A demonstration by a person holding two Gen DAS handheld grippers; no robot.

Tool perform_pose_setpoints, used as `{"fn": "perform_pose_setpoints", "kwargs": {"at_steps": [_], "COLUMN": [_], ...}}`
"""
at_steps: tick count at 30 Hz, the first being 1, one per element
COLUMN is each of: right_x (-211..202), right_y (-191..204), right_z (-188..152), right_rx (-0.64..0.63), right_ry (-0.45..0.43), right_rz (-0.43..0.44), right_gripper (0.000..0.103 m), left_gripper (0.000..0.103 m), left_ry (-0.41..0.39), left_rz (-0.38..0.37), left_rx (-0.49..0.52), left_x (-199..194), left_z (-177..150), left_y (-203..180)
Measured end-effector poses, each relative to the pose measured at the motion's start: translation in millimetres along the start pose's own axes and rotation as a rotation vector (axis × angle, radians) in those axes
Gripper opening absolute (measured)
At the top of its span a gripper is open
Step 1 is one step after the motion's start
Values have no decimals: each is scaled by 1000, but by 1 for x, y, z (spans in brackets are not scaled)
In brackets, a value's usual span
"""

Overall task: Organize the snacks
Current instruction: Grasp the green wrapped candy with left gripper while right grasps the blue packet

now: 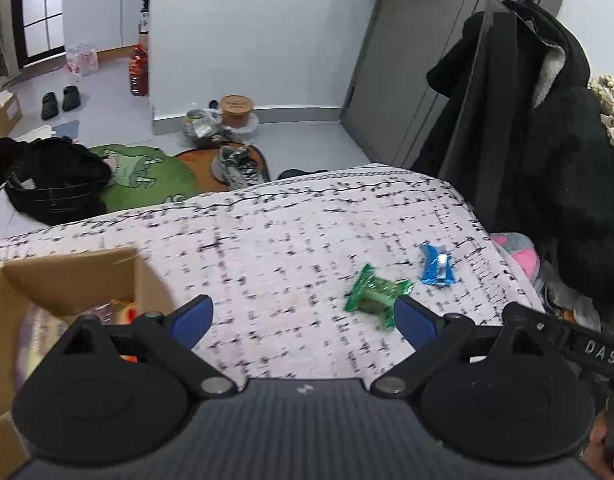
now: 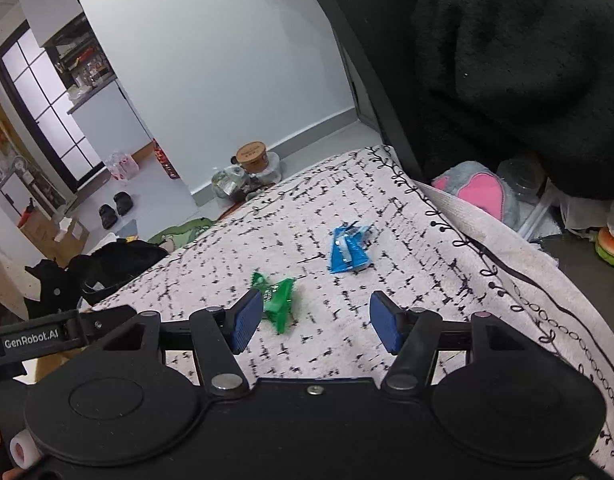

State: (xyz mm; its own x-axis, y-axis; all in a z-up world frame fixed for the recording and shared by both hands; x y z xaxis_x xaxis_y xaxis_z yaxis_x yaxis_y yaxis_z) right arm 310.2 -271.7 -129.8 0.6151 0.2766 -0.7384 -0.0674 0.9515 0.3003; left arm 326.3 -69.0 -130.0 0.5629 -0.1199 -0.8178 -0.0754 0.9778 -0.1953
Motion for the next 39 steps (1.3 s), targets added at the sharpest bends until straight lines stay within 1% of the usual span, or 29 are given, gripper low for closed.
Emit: {"fn": "perform_pose_setpoints", "kwargs": {"at_steps": [2,4,5,6,11,15,16,18,19,26,28,30,33,35,37,39], "right_x": [5,8,10,11,27,42,45,49,52,69,73,79,88,93,96,98], "right_y": [-3,-4,-5,-7,-22,-33,-35,-37,-39,-51,-52,-54,-56,-56,-55,-52], "right_z": [2,4,6,8,15,18,18,18,17,18,19,19,18,18,17,17], "right_rx": [-5,-17,-19,-14,37,43,36,27,22,49,55,63,75,80,77,73], "right_ry": [7,0,-7,-20,-56,-56,-58,-60,-60,-38,-30,-17,2,10,17,21], "right_rz": [2,5,3,9,39,24,23,23,25,42,49,44,46,53,58,57], "right_gripper": [60,68,77,83,84,91,92,100,101,100,97,89,85,83,83,81], "left_gripper": [96,96,96,96,96,96,96,96,96,96,96,95,94,90,89,76], "left_ry": [3,16,23,28,38,42,49,73,86,129,135,130,141,140,139,173], "left_rz": [-15,-23,-28,-33,-32,-29,-23,-12,-13,-31,-34,-29,-35,-34,-44,-59], "left_rx": [3,-1,-1,0,14,31,41,47,45,29,31,43,43,44,53,20], "left_x": [9,18,23,27,44,55,60,69,74,99,105,110,118,123,130,140], "left_z": [2,3,4,5,9,12,12,9,7,4,5,5,6,7,8,6], "left_y": [-8,-13,-17,-19,-29,-33,-34,-36,-37,-41,-43,-45,-47,-48,-49,-45]}}
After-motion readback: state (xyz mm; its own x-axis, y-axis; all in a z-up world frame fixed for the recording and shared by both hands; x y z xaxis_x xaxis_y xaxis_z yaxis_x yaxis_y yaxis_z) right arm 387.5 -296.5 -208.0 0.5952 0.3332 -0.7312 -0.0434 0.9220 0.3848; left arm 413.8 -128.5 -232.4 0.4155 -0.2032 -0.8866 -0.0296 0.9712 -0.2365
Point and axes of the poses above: each gripper's, at about its wrist camera, not at the fingertips, and x roughly the way its jaws point, y to its left, z to its top, the point moved 6 cm from there along x, roughly the way its jaws point, and after that the axes turned 6 degrees about y, right-handed, at the moved point
